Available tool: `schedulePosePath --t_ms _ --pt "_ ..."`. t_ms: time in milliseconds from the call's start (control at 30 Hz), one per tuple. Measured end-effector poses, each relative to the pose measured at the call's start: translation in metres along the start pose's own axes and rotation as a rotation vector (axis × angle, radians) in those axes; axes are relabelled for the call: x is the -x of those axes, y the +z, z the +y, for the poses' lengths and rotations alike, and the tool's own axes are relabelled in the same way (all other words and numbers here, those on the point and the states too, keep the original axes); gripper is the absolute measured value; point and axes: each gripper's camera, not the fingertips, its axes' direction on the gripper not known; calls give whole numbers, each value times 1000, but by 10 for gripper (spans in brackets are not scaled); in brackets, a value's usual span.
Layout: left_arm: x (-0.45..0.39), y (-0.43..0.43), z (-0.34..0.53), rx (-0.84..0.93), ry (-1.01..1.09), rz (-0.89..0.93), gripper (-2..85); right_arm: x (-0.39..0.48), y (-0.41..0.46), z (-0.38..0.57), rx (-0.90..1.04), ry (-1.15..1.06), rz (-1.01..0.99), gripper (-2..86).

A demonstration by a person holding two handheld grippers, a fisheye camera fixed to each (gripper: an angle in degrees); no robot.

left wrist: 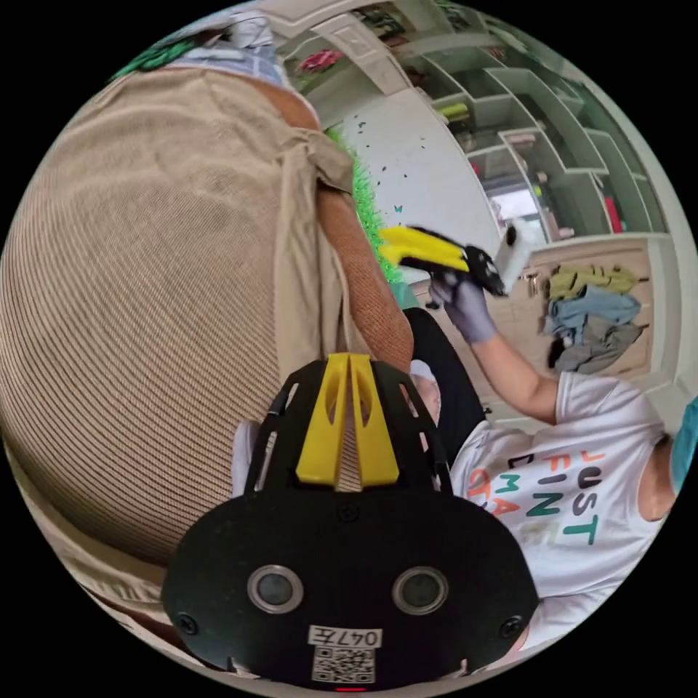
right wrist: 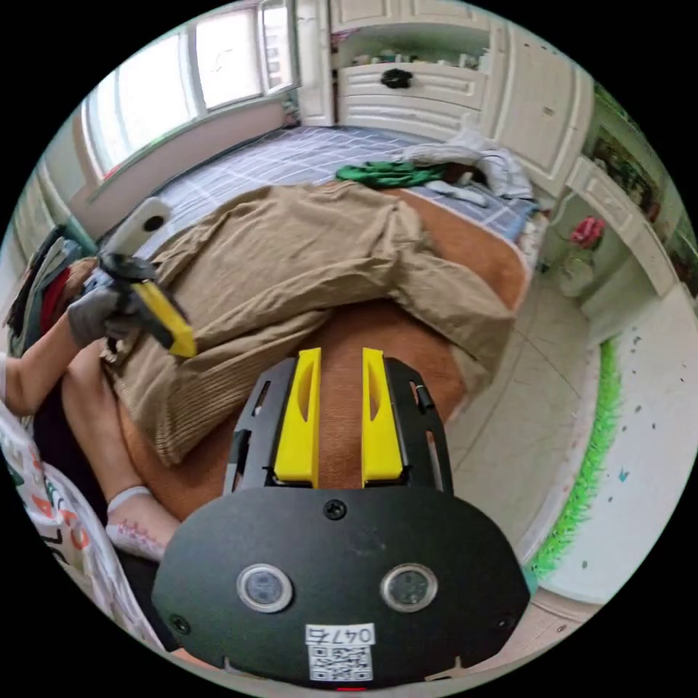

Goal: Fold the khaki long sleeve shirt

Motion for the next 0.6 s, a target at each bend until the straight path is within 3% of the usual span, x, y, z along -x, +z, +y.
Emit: schedulePosePath --t_ms 100,167,300,600 --pt "-71 -19 0 14 126 -105 -10 -66 -8 5 14 143 287 48" --pt "-108 -25 5 45 170 -213 -10 -116 11 5 157 247 425 44" --pt "-118 -18 22 122 158 -280 -10 -163 39 8 289 314 410 46" --pt "-115 -20 40 183 149 -121 -10 -157 57 -20 386 -44 332 -9"
